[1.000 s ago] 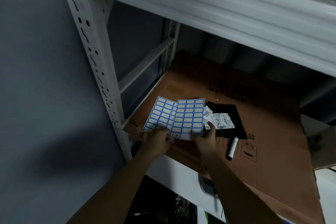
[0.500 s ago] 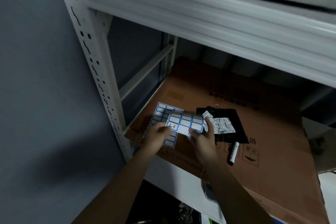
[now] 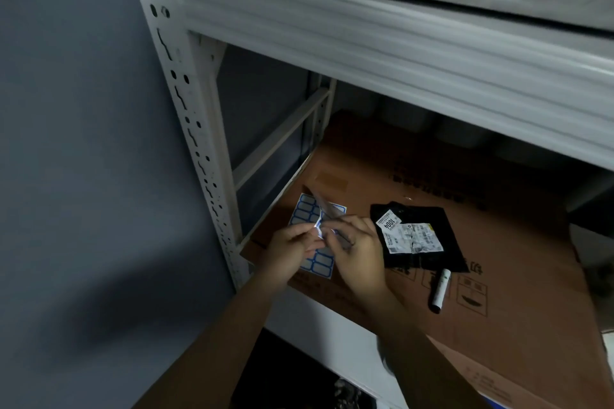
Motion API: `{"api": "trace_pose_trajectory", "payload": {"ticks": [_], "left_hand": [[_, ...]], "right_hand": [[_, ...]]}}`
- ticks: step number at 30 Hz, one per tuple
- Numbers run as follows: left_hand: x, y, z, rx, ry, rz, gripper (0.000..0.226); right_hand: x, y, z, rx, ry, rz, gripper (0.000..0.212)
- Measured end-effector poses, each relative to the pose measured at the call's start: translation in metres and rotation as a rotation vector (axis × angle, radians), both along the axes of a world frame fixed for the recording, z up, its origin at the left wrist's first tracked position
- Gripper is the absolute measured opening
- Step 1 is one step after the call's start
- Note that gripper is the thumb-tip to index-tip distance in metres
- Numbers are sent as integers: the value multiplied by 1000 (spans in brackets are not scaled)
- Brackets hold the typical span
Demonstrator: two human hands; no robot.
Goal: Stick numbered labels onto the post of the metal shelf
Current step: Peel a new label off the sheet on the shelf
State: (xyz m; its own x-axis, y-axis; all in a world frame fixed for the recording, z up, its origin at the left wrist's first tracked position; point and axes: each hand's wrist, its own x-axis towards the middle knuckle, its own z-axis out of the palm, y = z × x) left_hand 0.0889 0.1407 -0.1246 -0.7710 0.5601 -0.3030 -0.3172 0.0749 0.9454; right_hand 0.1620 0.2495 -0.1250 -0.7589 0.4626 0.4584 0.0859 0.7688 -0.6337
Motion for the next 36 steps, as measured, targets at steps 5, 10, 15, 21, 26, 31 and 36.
{"api": "trace_pose_trajectory", "payload": {"ticks": [5, 10, 15, 21, 26, 31, 36], "left_hand": [[1, -2, 8, 99, -92, -6, 20], [0, -7, 9, 136, -121, -10, 17], [1, -12, 11, 144, -140, -13, 19], [0, -15, 13, 187, -205, -11, 19], [-1, -17, 14, 198, -210, -11, 17], [-2, -17, 12, 196, -214, 13, 21], [-3, -15, 9, 172, -205, 37, 18]], "right_hand": [[-2, -8, 0, 21, 45, -3, 27], [1, -6, -1, -32, 59, 22, 16], [7, -8, -1, -34, 43, -11, 10], [8, -13, 0, -9, 44, -29, 31], [7, -13, 1, -13, 27, -13, 33], [7, -15, -1, -25, 44, -5, 31], [5, -17, 1, -12, 44, -11, 31]]}}
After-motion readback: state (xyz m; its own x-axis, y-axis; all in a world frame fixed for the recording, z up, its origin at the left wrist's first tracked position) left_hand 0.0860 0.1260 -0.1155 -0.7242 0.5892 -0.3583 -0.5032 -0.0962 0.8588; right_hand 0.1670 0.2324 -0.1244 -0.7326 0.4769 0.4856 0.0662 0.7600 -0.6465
